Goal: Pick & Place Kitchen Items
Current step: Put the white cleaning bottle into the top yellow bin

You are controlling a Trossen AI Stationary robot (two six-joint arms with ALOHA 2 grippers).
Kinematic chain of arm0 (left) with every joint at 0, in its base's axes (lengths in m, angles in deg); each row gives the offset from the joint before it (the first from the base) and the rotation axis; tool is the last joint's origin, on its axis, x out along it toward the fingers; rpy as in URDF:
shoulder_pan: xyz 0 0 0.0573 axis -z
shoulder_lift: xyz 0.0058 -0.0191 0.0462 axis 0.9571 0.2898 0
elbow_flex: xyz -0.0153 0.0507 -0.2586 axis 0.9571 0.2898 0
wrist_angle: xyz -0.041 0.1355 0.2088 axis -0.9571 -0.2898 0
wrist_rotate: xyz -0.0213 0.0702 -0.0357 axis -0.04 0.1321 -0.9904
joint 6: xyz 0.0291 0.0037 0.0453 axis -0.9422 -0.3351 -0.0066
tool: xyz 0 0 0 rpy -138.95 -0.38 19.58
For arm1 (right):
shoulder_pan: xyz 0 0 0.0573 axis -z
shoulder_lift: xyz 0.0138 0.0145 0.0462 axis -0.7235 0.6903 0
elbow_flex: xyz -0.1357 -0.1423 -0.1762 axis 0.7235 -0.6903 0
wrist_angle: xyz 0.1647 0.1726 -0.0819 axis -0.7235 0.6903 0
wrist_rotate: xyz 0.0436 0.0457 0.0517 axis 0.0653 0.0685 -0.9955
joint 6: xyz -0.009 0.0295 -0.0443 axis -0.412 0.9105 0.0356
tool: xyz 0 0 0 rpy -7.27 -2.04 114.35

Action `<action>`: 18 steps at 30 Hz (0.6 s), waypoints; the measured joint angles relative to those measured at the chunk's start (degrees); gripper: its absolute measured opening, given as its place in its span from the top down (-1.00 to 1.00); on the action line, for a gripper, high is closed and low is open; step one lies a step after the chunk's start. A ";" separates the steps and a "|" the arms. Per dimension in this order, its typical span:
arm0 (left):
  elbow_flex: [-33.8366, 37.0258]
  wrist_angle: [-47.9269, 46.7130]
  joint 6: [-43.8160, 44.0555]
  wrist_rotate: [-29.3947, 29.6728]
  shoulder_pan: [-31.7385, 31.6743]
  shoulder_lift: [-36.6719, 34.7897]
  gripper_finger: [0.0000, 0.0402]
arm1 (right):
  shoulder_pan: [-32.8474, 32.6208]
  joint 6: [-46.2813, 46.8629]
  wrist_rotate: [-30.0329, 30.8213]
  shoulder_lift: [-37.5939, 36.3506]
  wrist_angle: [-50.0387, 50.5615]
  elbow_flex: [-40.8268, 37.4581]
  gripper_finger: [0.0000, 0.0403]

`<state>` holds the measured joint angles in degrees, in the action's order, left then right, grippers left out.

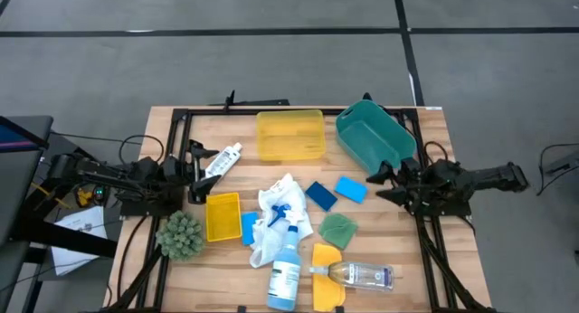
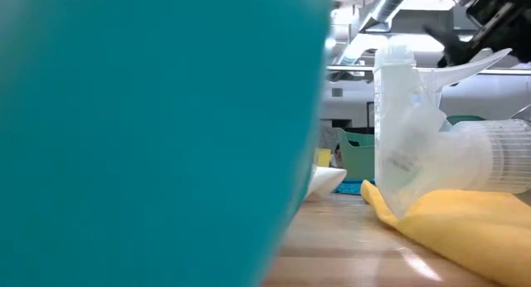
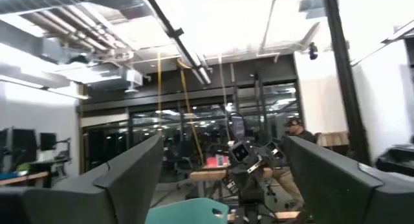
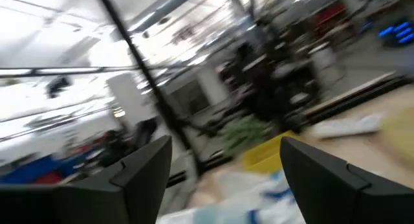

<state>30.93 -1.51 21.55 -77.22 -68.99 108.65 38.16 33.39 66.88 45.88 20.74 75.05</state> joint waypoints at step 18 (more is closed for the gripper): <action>0.00 1.03 1.53 -2.99 0.02 -0.04 -0.70 | -17.09 -11.23 23.35 2.73 -4.90 1.51 -0.38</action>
<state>30.93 -0.48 23.08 -80.21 -68.97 108.60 21.07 22.15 90.23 48.61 15.84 76.56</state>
